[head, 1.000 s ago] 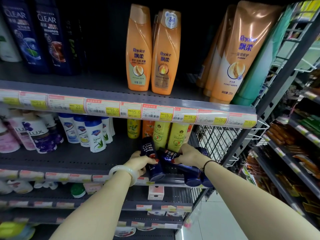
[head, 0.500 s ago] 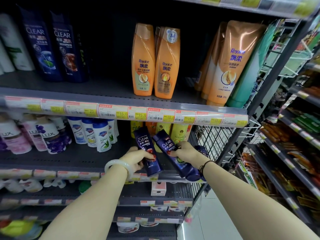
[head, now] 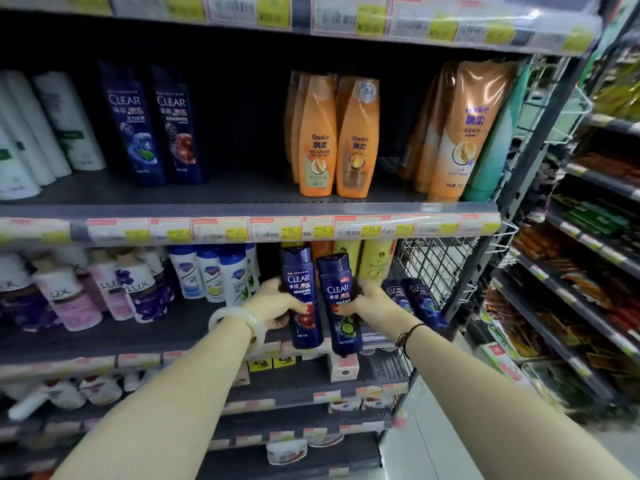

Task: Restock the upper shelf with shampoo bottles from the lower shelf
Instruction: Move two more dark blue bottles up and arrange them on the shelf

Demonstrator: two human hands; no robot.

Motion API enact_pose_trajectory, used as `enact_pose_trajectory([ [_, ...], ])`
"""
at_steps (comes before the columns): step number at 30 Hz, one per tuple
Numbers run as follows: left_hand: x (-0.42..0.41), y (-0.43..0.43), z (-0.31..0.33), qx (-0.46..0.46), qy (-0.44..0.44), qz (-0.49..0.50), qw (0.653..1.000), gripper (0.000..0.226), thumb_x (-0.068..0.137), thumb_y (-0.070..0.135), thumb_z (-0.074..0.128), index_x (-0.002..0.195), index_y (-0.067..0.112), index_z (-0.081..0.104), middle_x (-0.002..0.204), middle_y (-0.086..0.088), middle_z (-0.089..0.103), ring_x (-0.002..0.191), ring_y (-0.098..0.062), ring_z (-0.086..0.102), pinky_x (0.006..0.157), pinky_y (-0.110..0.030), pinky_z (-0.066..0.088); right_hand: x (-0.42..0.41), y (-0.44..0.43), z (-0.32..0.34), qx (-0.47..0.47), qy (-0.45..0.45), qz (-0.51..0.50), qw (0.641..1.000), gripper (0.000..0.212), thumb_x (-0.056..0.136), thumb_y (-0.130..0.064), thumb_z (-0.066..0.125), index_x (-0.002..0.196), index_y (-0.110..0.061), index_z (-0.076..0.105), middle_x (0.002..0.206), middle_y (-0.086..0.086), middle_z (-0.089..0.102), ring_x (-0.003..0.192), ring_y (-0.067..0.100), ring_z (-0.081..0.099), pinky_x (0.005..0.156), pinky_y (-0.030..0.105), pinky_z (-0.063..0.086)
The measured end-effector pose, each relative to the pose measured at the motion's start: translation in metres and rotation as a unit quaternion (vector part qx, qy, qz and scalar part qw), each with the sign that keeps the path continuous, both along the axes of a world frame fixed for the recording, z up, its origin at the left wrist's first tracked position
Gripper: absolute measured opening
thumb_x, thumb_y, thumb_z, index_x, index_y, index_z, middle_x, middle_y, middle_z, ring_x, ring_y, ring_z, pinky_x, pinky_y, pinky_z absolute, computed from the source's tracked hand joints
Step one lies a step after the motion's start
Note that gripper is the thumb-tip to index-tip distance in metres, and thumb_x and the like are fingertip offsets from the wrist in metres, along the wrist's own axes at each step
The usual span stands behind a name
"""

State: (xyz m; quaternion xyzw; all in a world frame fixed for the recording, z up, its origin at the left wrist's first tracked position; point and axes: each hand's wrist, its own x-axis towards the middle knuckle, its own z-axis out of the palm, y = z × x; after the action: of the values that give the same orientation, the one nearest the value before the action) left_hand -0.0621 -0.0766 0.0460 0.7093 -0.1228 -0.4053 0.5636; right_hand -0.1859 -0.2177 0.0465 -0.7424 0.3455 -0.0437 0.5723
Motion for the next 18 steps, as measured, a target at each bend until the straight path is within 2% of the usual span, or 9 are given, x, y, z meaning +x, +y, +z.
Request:
enact_pose_trajectory([
  [4, 0.007, 0.019, 0.01, 0.016, -0.05, -0.05, 0.997, 0.045, 0.072, -0.008, 0.068, 0.103, 0.024, 0.057, 0.1, 0.0, 0.066, 0.099, -0.022, 0.056, 0.083, -0.037, 0.043, 0.002, 0.026, 0.006, 0.002, -0.041, 0.007, 0.999, 0.064, 0.077, 0.01, 0.066, 0.134, -0.006, 0.04, 0.107, 0.007, 0.065, 0.087, 0.014, 0.063, 0.073, 0.024, 0.054],
  [6, 0.01, 0.026, 0.015, 0.023, -0.069, -0.067, 0.995, 0.05, 0.073, -0.008, 0.068, 0.112, 0.02, 0.055, 0.106, -0.001, 0.065, 0.101, -0.023, 0.055, 0.088, -0.039, 0.043, 0.002, 0.035, 0.011, -0.005, -0.056, 0.006, 0.998, 0.065, 0.076, 0.011, 0.066, 0.133, -0.009, 0.042, 0.103, 0.004, 0.065, 0.089, 0.015, 0.063, 0.081, 0.03, 0.054],
  [8, 0.012, 0.032, 0.021, 0.025, -0.083, -0.069, 0.994, 0.052, 0.073, -0.008, 0.068, 0.115, 0.018, 0.052, 0.112, -0.003, 0.063, 0.108, -0.025, 0.054, 0.093, -0.041, 0.045, 0.004, 0.041, 0.018, -0.018, -0.068, 0.004, 0.997, 0.064, 0.075, 0.011, 0.067, 0.132, -0.009, 0.045, 0.111, 0.009, 0.064, 0.102, 0.023, 0.061, 0.094, 0.038, 0.05],
  [9, 0.013, 0.034, 0.024, 0.021, -0.087, -0.069, 0.994, 0.052, 0.073, -0.009, 0.068, 0.115, 0.018, 0.052, 0.115, -0.005, 0.063, 0.11, -0.025, 0.054, 0.095, -0.043, 0.046, 0.005, 0.044, 0.021, -0.018, -0.076, 0.003, 0.997, 0.063, 0.074, 0.012, 0.067, 0.131, -0.008, 0.047, 0.113, 0.011, 0.063, 0.105, 0.025, 0.059, 0.095, 0.037, 0.048],
  [14, 0.019, 0.044, 0.036, 0.014, -0.132, -0.087, 0.987, 0.053, 0.07, -0.01, 0.071, 0.112, 0.017, 0.052, 0.121, -0.01, 0.063, 0.116, -0.03, 0.056, 0.1, -0.051, 0.046, 0.005, 0.057, 0.04, -0.03, -0.089, 0.021, 0.995, 0.054, 0.074, 0.012, 0.067, 0.122, -0.006, 0.052, 0.109, 0.007, 0.062, 0.104, 0.023, 0.058, 0.093, 0.035, 0.046],
  [18, 0.017, 0.057, 0.044, 0.039, -0.187, -0.118, 0.975, 0.065, 0.065, -0.005, 0.076, 0.122, 0.014, 0.052, 0.12, -0.009, 0.065, 0.114, -0.029, 0.058, 0.101, -0.05, 0.046, 0.003, 0.063, 0.051, -0.038, -0.102, 0.053, 0.993, 0.053, 0.072, 0.014, 0.068, 0.115, -0.012, 0.05, 0.097, 0.0, 0.063, 0.093, 0.018, 0.06, 0.083, 0.028, 0.047],
])
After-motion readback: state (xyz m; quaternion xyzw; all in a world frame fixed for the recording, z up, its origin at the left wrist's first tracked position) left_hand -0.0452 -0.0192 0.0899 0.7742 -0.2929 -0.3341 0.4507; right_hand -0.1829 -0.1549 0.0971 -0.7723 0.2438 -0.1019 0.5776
